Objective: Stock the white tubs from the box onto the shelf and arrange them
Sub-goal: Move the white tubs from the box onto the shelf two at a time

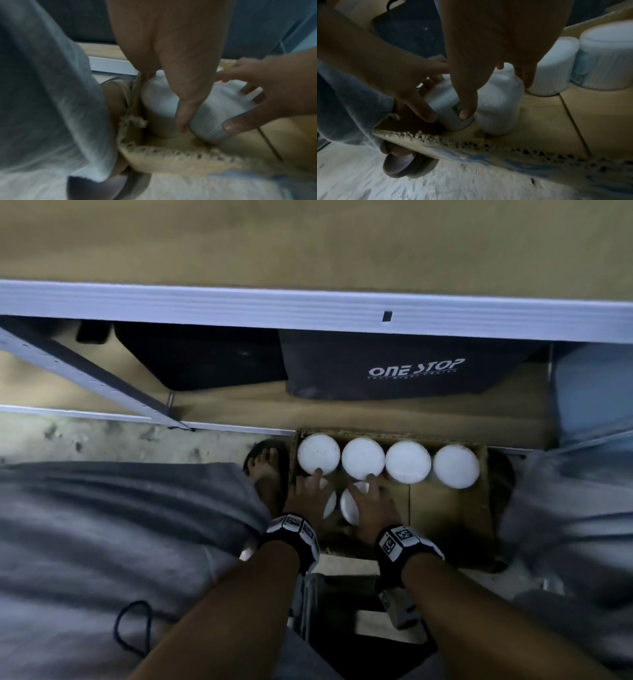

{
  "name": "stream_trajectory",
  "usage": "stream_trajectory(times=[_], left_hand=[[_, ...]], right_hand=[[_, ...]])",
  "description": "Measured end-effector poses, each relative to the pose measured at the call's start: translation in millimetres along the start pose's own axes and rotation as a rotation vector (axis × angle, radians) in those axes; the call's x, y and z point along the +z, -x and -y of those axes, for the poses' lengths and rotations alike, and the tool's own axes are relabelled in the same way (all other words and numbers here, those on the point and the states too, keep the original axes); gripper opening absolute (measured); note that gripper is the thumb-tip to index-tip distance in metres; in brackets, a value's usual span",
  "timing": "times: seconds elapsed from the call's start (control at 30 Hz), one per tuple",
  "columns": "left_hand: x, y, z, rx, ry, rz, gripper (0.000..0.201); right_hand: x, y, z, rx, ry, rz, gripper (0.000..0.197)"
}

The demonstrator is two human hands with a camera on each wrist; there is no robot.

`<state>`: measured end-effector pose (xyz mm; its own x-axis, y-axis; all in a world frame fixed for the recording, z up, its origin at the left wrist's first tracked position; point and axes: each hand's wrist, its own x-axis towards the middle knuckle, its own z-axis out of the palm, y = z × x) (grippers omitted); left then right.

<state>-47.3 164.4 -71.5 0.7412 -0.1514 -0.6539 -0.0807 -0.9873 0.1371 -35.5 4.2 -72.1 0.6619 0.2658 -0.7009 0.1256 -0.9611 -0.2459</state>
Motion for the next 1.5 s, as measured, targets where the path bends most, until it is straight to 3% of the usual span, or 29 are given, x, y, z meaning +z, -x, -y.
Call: stream_trajectory(times=[0.27,0.53,0.67,0.87,1.0,1.2,1.5], left_hand=[[-11,2,-2,-0.010,0.010,-0.001,0.067],[-50,13,-13,-0.039,0.155,0.087,0.070],[-77,26,-17,-0.027,0.108,0.154,0.088],[-132,60,-37,0.053,-0.067,0.005,0.086],[-177,73,-48,0.051,0.054,-0.003,0.102],[-235,110,-69,0.106,-0.003,-0.155,0.085],[-308,173,-87,0.182,0.077,-0.402,0.091]], right_hand=[[-4,1,5,0.036,-0.026,-0.086,0.077],[-34,22,2,0.004,-0.017,-0.047,0.098],[-61,39,-5,0.044,-0.028,-0.048,0.090],[-107,76,-17,0.043,-0.154,-0.148,0.096],[-143,111,-27,0.053,-0.239,-0.221,0.082],[-200,167,-21,0.020,-0.220,-0.327,0.080],[-272,244,-7,-0.139,-0.217,-0.626,0.091]])
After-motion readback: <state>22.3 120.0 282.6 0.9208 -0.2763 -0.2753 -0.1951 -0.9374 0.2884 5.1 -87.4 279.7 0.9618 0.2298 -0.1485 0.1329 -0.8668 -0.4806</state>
